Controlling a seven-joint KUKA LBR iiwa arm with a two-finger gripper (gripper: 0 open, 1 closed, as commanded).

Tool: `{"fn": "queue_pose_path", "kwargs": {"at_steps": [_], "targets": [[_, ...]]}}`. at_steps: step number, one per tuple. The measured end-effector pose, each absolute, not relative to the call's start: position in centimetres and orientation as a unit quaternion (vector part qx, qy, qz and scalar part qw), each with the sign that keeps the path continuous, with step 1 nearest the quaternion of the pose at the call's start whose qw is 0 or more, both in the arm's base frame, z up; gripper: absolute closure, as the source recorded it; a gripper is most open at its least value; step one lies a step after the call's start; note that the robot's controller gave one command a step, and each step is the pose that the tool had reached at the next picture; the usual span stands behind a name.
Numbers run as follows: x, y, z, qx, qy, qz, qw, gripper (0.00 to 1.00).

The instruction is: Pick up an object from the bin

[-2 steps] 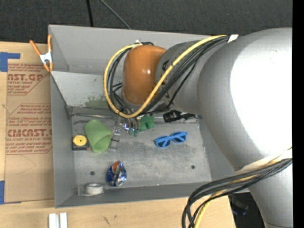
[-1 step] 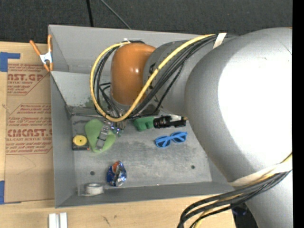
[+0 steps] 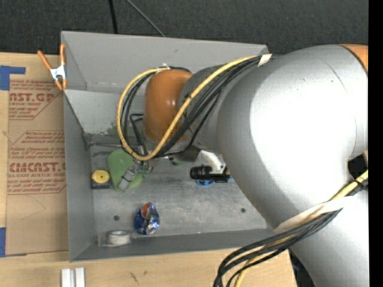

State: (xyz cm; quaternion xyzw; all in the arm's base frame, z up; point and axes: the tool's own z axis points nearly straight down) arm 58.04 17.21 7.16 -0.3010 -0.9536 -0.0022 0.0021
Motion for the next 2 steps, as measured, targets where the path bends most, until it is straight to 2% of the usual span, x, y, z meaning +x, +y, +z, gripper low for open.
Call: {"fn": "queue_pose_path", "kwargs": {"at_steps": [1, 2], "targets": [[58.10, 17.44, 7.33, -0.300, -0.954, -0.004, 0.002, 0.00], [58.15, 17.44, 7.39, -0.300, -0.954, -0.004, 0.001, 1.00]]}}
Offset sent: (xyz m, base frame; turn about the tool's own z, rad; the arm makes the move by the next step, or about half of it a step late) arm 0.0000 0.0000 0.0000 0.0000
